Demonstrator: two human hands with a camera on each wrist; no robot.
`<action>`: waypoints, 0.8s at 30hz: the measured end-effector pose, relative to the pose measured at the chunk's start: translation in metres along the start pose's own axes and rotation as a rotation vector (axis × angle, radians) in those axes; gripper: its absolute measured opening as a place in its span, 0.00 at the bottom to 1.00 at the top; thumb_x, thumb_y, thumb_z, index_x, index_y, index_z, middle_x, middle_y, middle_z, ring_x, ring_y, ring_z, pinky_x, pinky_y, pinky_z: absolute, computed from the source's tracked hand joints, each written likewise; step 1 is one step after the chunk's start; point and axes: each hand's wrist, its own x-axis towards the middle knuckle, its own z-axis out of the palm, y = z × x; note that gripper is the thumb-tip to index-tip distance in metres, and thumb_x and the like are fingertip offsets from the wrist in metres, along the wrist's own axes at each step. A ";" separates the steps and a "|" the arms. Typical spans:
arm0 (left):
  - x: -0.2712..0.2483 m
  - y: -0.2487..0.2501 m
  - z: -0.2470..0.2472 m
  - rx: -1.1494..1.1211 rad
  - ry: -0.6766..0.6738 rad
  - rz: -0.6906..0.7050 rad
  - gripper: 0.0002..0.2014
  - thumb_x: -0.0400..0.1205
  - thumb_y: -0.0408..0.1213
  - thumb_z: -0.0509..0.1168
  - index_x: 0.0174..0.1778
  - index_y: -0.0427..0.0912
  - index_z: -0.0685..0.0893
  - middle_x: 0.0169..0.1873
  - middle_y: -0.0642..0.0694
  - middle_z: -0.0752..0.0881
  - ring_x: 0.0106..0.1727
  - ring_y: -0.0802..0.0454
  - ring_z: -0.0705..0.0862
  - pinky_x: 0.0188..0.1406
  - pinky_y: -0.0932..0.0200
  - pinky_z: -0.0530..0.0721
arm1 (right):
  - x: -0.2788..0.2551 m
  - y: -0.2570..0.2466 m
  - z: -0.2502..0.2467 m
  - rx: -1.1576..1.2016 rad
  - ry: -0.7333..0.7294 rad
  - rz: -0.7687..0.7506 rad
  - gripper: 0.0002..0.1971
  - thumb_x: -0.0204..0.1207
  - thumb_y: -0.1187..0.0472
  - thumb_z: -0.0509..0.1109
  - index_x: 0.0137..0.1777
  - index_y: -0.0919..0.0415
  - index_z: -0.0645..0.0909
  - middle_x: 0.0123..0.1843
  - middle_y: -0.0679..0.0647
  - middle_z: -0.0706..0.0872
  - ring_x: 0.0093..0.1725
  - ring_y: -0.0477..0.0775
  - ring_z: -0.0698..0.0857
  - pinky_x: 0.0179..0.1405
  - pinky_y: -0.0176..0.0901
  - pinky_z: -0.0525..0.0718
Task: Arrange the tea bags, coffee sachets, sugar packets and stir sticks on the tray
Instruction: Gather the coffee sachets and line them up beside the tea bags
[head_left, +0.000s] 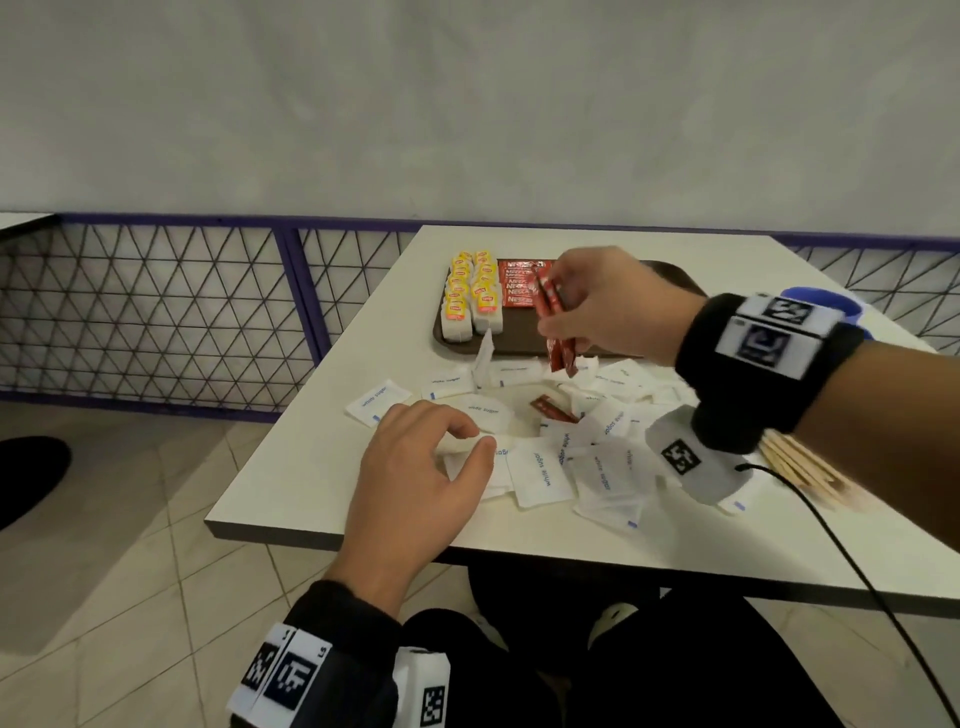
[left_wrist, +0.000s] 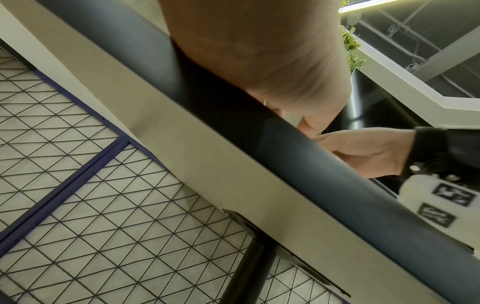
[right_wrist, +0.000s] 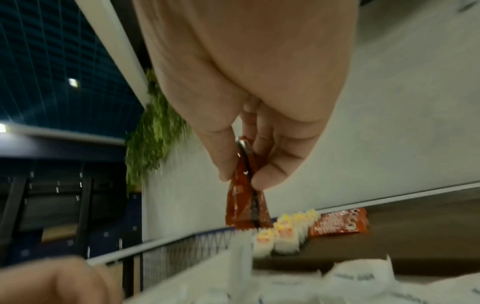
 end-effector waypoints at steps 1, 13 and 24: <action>-0.001 0.001 -0.001 -0.017 0.024 0.028 0.03 0.80 0.47 0.71 0.45 0.57 0.83 0.45 0.66 0.83 0.56 0.63 0.78 0.56 0.74 0.71 | -0.010 0.001 -0.010 0.124 0.044 -0.020 0.17 0.74 0.63 0.82 0.61 0.59 0.83 0.46 0.55 0.90 0.40 0.52 0.92 0.40 0.44 0.91; -0.017 0.052 0.039 0.080 -0.148 0.411 0.18 0.88 0.58 0.58 0.63 0.51 0.85 0.51 0.61 0.85 0.54 0.57 0.81 0.56 0.51 0.76 | -0.142 0.089 0.041 1.039 -0.003 0.027 0.08 0.67 0.68 0.80 0.42 0.58 0.87 0.41 0.65 0.90 0.32 0.56 0.84 0.29 0.44 0.84; -0.016 0.049 0.045 0.051 -0.071 0.417 0.14 0.89 0.49 0.62 0.67 0.52 0.87 0.48 0.62 0.87 0.50 0.57 0.82 0.53 0.52 0.77 | -0.129 0.099 0.051 1.132 -0.040 -0.096 0.09 0.69 0.64 0.83 0.43 0.61 0.85 0.47 0.70 0.89 0.37 0.61 0.87 0.36 0.50 0.86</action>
